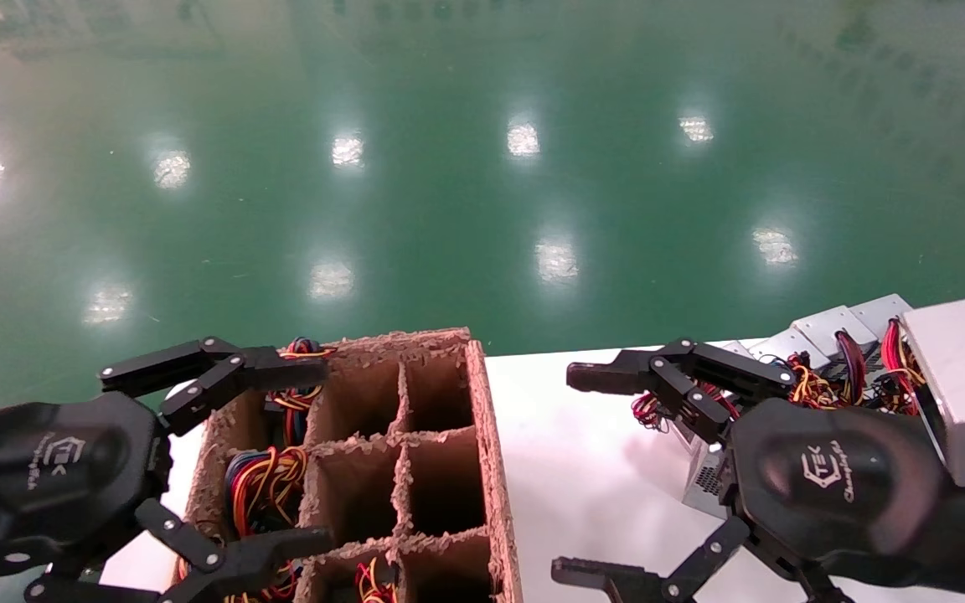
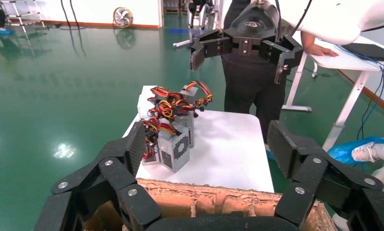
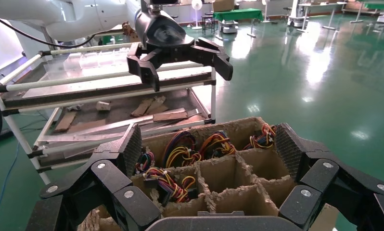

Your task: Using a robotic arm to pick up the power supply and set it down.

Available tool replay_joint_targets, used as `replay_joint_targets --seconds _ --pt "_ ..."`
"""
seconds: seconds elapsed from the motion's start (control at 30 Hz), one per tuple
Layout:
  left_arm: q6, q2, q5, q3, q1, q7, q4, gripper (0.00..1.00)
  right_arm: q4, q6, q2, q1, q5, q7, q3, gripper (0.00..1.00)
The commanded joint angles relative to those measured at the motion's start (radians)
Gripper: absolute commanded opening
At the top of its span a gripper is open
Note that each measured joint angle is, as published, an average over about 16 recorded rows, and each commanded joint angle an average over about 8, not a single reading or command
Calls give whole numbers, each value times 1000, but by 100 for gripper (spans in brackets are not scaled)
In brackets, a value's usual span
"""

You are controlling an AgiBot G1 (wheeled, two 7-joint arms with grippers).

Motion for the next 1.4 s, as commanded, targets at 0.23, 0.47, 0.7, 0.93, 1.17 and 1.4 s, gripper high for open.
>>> replay_joint_targets --seconds 0.23,0.47,0.7,0.93,1.17,1.4 --pt "0 0 0 0 0 0 0 0 -20 -7 -23 20 -76 -4 -42 100" --pt "0 0 0 0 0 0 0 0 -36 9 -99 67 -201 12 -119 100" --pt "0 0 0 0 0 0 0 0 -32 33 -194 113 -314 40 -195 100" --pt "0 0 0 0 0 0 0 0 -13 57 -289 138 -398 83 -262 100" --pt "0 0 0 0 0 0 0 0 -48 67 -363 149 -444 79 -303 100" --pt "0 0 0 0 0 0 0 0 -100 60 -422 169 -483 50 -335 100"
